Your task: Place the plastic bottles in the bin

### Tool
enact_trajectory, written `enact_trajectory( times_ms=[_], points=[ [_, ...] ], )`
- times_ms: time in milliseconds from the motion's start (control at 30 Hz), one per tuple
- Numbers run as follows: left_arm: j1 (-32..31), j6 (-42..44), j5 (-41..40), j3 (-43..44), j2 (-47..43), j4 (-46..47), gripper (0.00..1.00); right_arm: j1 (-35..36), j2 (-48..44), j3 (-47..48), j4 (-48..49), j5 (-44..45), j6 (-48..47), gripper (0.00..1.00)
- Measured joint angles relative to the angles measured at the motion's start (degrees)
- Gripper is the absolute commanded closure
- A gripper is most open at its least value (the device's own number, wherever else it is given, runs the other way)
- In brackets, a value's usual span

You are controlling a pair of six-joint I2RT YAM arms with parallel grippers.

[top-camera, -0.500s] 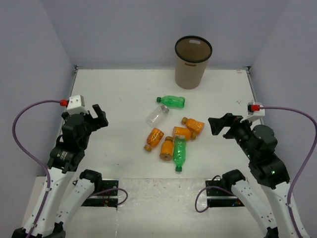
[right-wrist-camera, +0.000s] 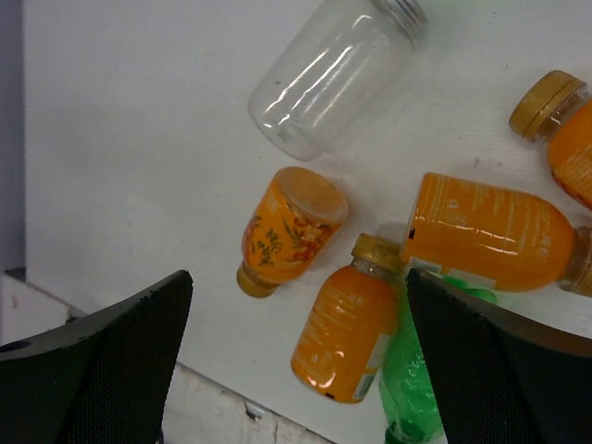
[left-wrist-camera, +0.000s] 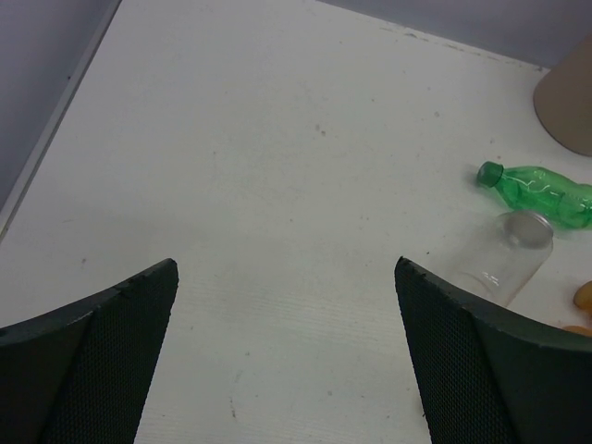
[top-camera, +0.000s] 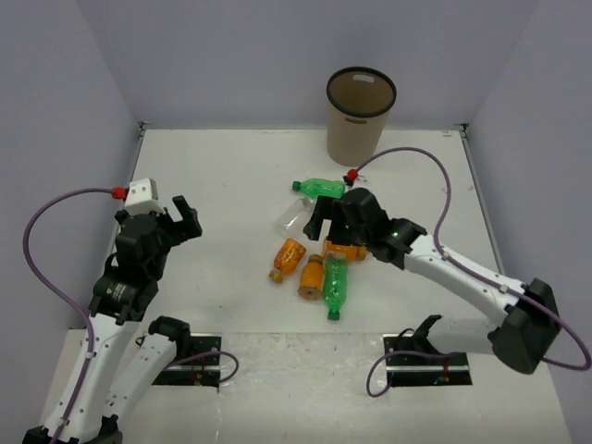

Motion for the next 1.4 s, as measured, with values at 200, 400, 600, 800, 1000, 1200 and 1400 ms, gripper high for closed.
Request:
enact_trajectory(
  times_ms=[200,400,600,800,1000,1200,1400],
  points=[
    [0.00,0.02,0.37,-0.15,-0.57,0.04,0.00,5.38,20.46,15.93,-6.21,12.02,9.01,0.01],
    [0.00,0.02,0.81,-0.22,-0.57,0.04,0.00,6.05,37.62,33.64,-13.62,19.10,17.22,0.01],
    [0.00,0.02,1.49,-0.22,-0.63,0.04,0.00,6.56,48.59,41.77,-18.67,20.70,21.31,0.01],
    [0.00,0.02,1.97,-0.22,-0.79,0.04,0.00,6.64,55.36,45.81,-19.50,21.33,21.88,0.02],
    [0.00,0.02,2.47,-0.22,-0.79,0.04,0.00,6.64,60.02,48.65,-19.87,21.33,21.84,0.15],
    [0.00,0.02,2.97,-0.22,-0.79,0.09,0.00,6.64,61.59,48.63,-19.04,21.33,21.29,0.56],
    [0.00,0.04,3.32,-0.22,-0.76,0.26,0.00,7.13,58.62,44.85,-16.22,21.18,17.22,0.71]
  ],
)
